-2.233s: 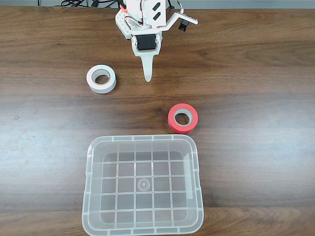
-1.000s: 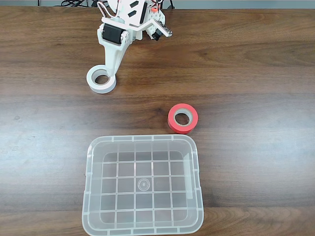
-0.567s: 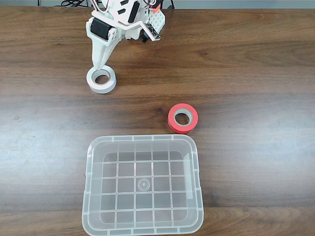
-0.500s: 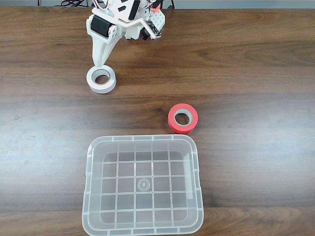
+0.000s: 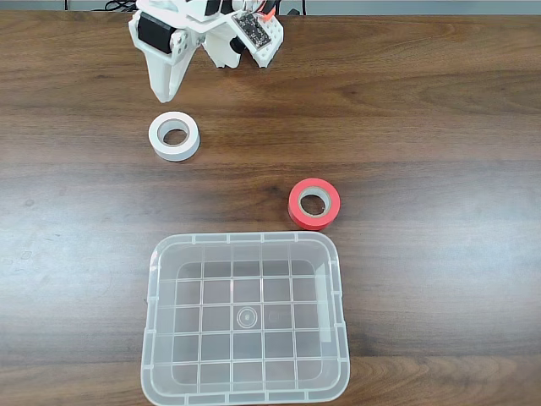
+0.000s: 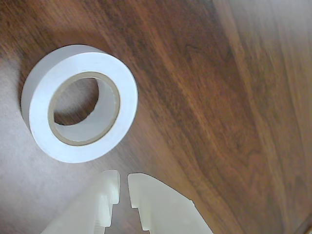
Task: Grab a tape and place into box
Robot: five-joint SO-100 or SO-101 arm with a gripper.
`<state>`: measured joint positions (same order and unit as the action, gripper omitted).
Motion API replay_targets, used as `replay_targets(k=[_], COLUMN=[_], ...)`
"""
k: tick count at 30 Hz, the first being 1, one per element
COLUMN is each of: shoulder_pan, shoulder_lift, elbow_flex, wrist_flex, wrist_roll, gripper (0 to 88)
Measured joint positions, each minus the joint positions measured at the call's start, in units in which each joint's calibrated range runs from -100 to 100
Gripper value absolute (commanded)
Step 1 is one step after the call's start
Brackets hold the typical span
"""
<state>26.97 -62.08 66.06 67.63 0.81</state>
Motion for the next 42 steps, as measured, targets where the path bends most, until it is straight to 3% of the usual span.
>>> replay_targets(k=[9, 18, 27, 42], shoulder_pan=[0.00, 0.00, 0.00, -3.31], shoulder_lift=[26.54, 40.02, 47.80, 53.75], elbow_flex=[-19.22, -25.18, -25.18, -25.27], wrist_flex=[0.17, 0.17, -1.36, -4.15], wrist_roll=[0.26, 4.96, 6.31, 7.83], gripper=[1.3, 2.5, 26.8, 26.9])
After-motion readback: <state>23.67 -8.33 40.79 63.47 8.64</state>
